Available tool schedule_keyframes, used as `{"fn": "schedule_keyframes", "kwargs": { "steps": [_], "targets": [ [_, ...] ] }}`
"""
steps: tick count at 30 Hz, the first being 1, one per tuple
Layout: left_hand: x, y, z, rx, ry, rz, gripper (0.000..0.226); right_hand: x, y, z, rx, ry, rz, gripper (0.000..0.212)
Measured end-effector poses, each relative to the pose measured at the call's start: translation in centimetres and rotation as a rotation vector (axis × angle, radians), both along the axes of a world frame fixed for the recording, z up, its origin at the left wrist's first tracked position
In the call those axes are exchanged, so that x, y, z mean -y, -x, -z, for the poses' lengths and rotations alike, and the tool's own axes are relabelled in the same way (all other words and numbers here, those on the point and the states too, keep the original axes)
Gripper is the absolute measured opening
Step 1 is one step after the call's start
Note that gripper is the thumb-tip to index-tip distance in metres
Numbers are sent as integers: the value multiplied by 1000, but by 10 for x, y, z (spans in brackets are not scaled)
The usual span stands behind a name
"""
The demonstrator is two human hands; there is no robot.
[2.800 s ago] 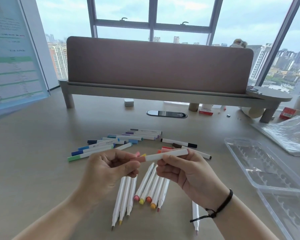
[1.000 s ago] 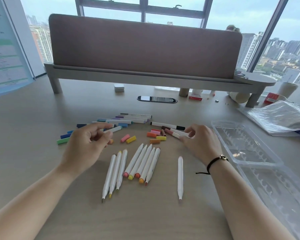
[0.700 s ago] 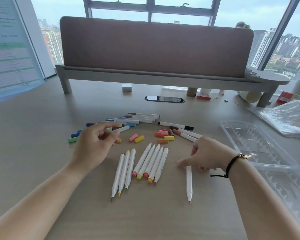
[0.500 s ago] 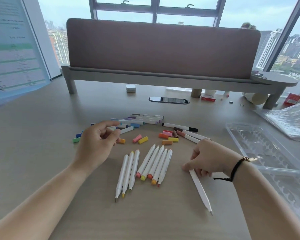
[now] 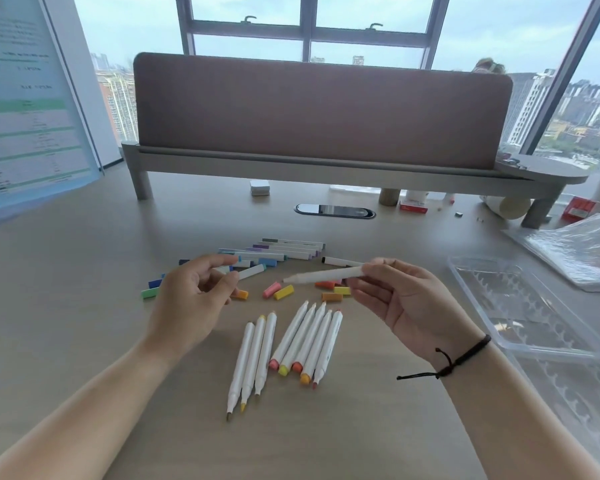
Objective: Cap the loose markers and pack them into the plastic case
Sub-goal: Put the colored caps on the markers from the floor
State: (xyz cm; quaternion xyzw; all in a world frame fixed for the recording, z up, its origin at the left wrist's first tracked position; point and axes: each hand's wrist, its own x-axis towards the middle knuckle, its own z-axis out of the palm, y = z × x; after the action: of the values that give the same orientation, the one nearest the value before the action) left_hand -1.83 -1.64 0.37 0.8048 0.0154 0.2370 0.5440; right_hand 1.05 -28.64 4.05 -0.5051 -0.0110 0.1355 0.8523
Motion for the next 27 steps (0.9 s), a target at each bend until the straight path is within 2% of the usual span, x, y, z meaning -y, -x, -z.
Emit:
{"fn": "schedule_keyframes", "kwargs": {
  "steps": [3,12,17,20,24,27],
  "targets": [
    [1,0,1,13,0,22,22,0,-2,4,-13,-65,44,20],
    [-1,-2,3,16,-28,43,22,-3,-5,7,28,-13,81,26],
    [-1,-2,6,10,-54,38,20,2,-9,7,26,-100,102,16],
    [-1,-3,8,7,-140,10,20,7,-13,7,3,-144,120,6],
    [7,-13,-3,-7,-347,32,21,9,-15,11,-49,-141,127,17],
    [17,-29,-21,-52,-500,126,22,10,-16,12,-68,-110,136,14]
  ]
}}
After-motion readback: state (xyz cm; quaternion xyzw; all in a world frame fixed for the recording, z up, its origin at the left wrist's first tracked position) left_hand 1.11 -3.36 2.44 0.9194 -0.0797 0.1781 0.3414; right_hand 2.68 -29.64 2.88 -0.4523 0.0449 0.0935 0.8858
